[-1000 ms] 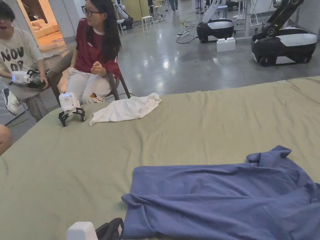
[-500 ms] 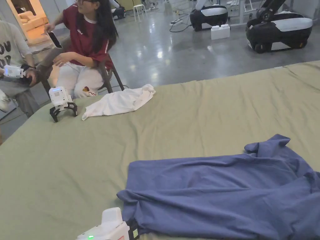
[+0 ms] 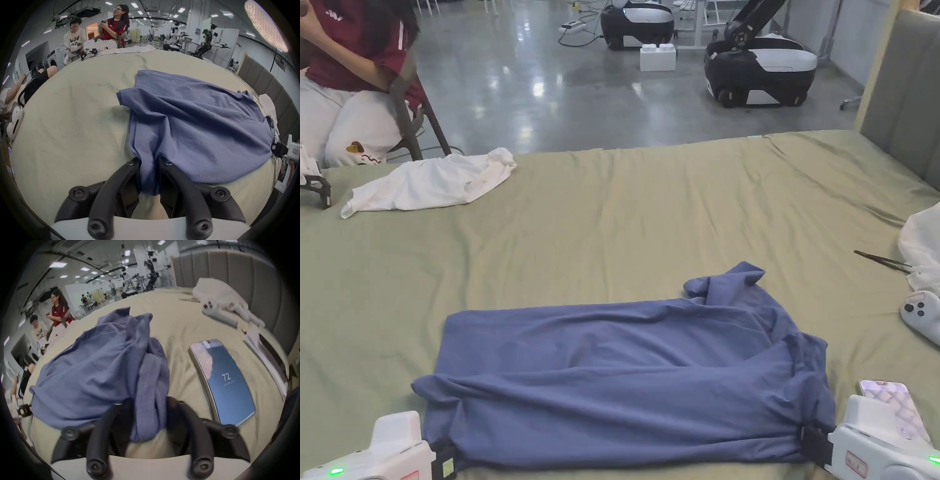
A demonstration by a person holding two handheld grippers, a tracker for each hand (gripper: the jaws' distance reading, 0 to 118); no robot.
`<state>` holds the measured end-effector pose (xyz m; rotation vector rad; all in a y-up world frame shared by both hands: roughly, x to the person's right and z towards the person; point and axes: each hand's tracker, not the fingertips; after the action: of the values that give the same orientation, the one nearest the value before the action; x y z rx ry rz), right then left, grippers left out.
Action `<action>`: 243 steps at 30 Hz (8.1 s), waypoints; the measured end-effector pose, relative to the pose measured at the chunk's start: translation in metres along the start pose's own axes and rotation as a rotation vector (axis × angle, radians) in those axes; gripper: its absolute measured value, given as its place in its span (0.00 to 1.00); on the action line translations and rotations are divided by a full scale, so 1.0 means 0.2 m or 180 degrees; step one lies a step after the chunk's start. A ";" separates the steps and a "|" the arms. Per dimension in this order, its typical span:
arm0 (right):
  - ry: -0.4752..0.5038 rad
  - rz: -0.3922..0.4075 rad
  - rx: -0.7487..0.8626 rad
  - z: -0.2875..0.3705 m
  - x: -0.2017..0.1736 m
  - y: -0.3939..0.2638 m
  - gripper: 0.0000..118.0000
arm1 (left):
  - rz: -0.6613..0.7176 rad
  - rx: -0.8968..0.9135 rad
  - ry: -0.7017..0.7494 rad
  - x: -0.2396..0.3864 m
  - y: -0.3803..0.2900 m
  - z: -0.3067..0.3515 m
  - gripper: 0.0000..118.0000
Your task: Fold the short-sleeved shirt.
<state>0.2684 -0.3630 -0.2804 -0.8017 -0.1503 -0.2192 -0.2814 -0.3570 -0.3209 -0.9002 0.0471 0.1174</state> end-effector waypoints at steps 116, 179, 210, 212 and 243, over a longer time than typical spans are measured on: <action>0.0381 0.0659 -0.0265 0.74 0.15 0.11 0.00 | -0.0075 0.0002 -0.0490 -0.31 -0.20 0.74 0.00; 0.1142 0.0549 0.0756 1.16 -0.11 -0.27 0.00 | 0.2760 0.0168 -0.1982 -0.69 -0.58 0.38 0.50; 0.1171 0.0132 0.0603 1.16 -0.11 -0.32 0.00 | 0.1206 0.0180 -0.1894 0.36 -0.34 0.56 0.04; 0.1106 0.0109 0.0597 1.17 -0.07 -0.35 0.00 | 0.1021 0.0009 -0.1851 0.48 -0.37 0.50 0.04; 0.1042 -0.0030 0.0398 1.13 -0.01 -0.44 0.00 | 0.1167 0.0015 -0.2256 0.30 -0.44 0.48 0.75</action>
<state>0.2334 -0.2582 -0.0635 -0.6313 0.1396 -0.3433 -0.2114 -0.3307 -0.1972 -0.7963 -0.4489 0.7701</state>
